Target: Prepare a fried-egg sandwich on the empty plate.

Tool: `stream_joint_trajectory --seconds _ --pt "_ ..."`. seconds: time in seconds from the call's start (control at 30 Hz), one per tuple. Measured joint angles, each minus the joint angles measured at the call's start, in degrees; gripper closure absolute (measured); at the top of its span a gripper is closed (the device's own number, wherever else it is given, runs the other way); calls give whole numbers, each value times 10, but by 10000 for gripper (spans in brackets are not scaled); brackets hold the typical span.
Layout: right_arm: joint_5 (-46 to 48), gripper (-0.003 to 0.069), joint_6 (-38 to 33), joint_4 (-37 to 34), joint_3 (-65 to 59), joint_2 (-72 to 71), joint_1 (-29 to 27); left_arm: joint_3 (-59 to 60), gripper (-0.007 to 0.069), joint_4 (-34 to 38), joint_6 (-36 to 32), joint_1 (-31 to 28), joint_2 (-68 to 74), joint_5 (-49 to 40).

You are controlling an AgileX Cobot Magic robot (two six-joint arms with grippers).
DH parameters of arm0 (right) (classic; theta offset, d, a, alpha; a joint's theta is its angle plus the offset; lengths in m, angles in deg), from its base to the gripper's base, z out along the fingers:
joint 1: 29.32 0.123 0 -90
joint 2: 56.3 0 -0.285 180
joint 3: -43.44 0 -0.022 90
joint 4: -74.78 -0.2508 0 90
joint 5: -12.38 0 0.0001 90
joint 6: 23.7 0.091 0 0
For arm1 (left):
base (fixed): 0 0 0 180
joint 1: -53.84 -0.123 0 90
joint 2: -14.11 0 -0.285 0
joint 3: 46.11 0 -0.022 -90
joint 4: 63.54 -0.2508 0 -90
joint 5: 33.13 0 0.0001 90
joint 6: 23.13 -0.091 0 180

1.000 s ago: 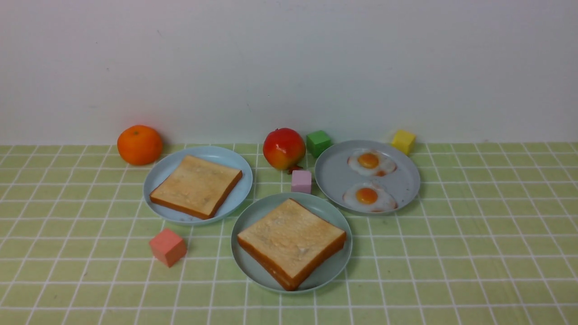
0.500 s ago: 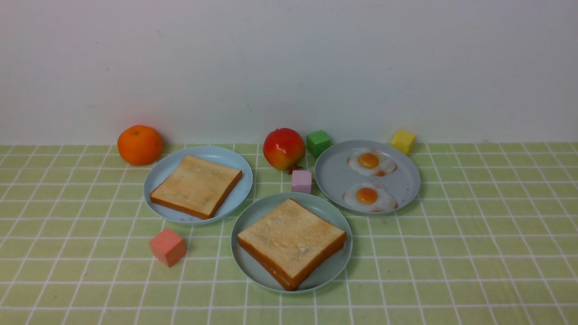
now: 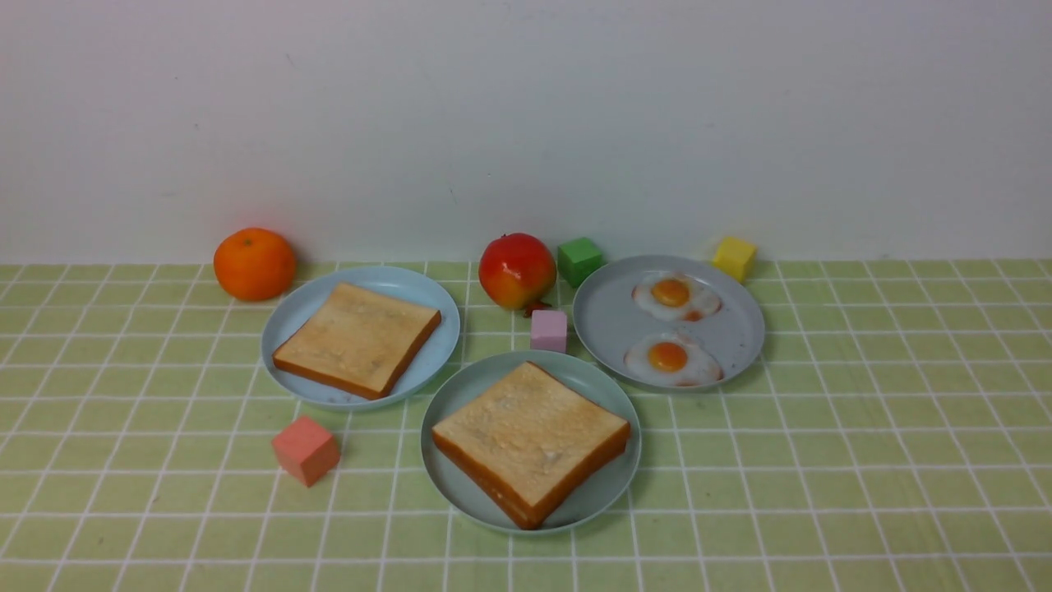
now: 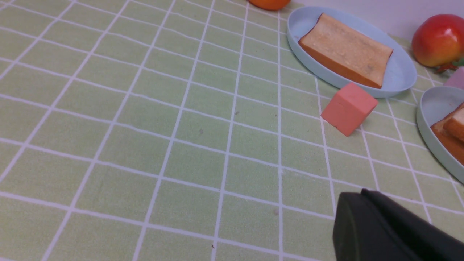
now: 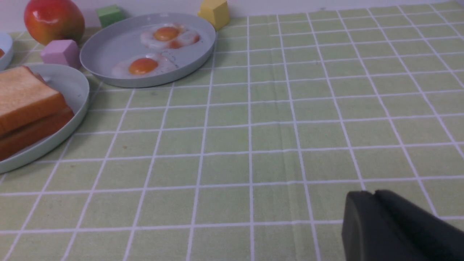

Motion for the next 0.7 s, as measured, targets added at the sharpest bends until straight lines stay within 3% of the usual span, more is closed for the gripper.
stream_joint_trajectory --seconds 0.7 --pt "0 581 0 0 0 0 0 0 594 0 0 0 0 0"
